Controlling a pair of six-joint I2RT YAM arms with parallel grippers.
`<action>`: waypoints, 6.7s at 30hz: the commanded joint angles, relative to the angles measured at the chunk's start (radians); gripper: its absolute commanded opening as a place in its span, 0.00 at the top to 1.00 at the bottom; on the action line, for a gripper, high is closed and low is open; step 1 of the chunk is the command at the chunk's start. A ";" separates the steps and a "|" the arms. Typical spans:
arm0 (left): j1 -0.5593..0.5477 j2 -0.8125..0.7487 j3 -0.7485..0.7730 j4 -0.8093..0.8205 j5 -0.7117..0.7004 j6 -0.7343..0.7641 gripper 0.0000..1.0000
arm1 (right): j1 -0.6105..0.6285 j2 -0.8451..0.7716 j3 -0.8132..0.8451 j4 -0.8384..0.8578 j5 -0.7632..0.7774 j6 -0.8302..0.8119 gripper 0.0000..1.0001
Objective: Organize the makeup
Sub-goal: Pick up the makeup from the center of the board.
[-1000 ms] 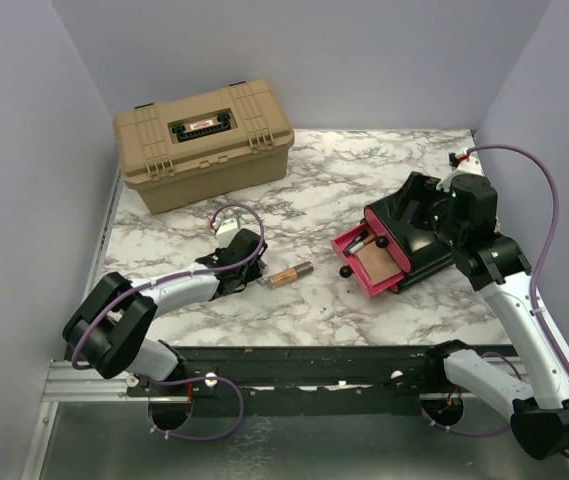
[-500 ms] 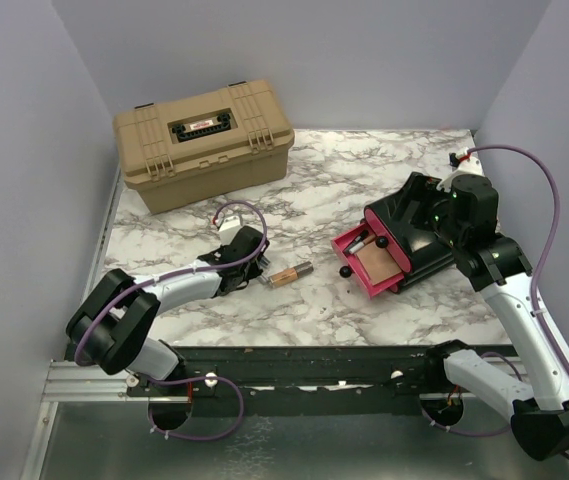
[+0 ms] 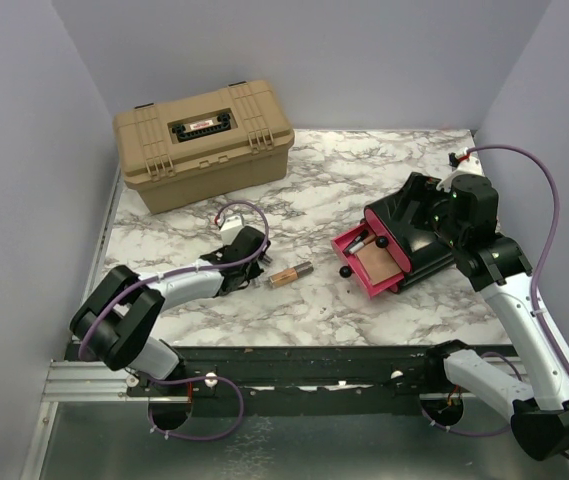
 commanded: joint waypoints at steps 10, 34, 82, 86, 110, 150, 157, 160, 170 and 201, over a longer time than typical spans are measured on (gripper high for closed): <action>0.004 -0.283 -0.008 -0.047 0.028 0.121 0.91 | -0.004 -0.004 0.010 -0.004 -0.022 -0.011 0.07; -0.200 -0.389 0.037 0.486 0.509 0.239 0.93 | -0.003 0.080 -0.050 0.325 -0.887 0.076 0.34; -0.208 -0.681 0.121 0.046 -0.076 0.406 1.00 | 0.011 1.861 1.590 0.026 -0.153 -0.090 0.34; -0.207 -0.636 0.143 0.046 -0.054 0.401 1.00 | 0.011 1.719 1.544 0.059 -0.196 -0.117 0.34; -0.206 -0.644 0.130 0.122 0.244 0.396 1.00 | 0.057 0.637 0.570 0.365 -0.706 0.054 0.25; -0.205 -0.460 0.120 0.425 0.511 0.373 1.00 | 0.192 0.309 0.083 0.344 -0.987 0.029 0.66; -0.206 -0.452 0.116 0.425 0.493 0.364 0.79 | 0.192 0.292 0.080 0.372 -0.962 0.030 0.98; -0.205 -0.451 0.109 0.425 0.479 0.361 0.48 | 0.192 0.289 0.078 0.387 -0.919 0.048 1.00; -0.205 -0.440 0.077 0.355 0.527 0.403 0.39 | 0.192 0.310 0.073 0.462 -0.820 0.144 0.99; -0.206 -0.229 0.288 0.055 0.563 0.525 1.00 | 0.190 0.141 0.083 0.119 0.121 0.021 0.21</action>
